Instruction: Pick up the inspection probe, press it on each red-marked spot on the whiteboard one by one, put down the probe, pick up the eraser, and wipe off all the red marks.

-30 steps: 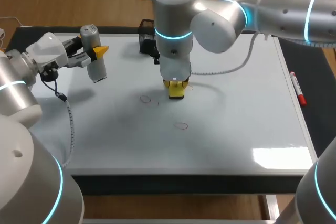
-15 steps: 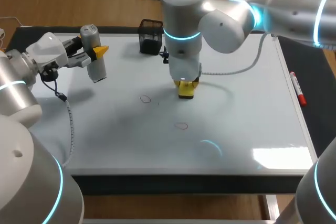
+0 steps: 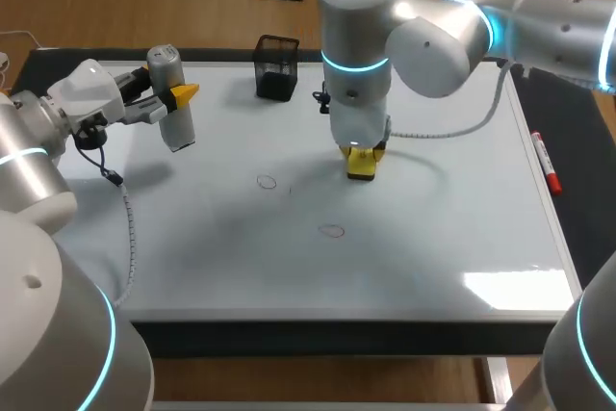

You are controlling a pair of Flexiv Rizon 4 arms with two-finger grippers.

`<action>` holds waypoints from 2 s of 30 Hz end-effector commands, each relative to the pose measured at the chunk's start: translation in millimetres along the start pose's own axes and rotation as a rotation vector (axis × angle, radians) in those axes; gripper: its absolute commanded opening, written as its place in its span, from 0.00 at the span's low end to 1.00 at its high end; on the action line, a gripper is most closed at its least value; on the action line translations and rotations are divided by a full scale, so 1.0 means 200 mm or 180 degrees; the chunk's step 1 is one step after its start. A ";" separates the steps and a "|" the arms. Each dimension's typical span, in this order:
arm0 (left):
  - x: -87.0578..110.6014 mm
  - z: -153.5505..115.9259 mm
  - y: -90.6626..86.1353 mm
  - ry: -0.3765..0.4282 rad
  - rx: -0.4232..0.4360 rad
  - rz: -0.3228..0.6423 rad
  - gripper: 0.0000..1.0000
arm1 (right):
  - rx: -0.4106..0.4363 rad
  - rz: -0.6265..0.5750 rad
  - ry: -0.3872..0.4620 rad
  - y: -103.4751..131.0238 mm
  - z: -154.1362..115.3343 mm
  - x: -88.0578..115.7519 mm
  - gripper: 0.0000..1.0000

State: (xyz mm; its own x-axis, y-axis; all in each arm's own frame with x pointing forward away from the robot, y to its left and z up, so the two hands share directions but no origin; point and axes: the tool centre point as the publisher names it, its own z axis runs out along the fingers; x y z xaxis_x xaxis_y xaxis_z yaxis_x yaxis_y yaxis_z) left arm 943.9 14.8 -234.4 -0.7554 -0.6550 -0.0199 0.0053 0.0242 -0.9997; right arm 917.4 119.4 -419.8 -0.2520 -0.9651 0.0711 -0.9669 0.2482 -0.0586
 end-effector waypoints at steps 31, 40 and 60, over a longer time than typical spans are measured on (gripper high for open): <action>0.00 0.00 0.00 -0.0018 0.0002 0.0003 0.00 | -0.0035 0.0580 -0.0176 -0.41 -0.21 0.43 0.00; 0.00 0.00 0.00 -0.0018 0.0002 0.0003 0.00 | -0.0098 0.0788 -0.0159 -0.49 -0.19 0.54 0.00; 0.00 0.00 0.00 -0.0018 0.0002 0.0003 0.00 | -0.0101 0.0836 -0.0111 -0.50 -0.19 0.55 0.00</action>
State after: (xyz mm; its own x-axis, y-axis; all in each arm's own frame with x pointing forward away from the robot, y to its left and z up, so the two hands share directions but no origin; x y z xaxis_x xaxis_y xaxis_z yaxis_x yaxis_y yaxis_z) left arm 943.8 14.6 -234.8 -0.7546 -0.6559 -0.0199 0.0059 0.0236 -0.9997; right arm 983.1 -7.1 -368.6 -0.4947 -0.8688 0.0199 -0.8687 0.4937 -0.0388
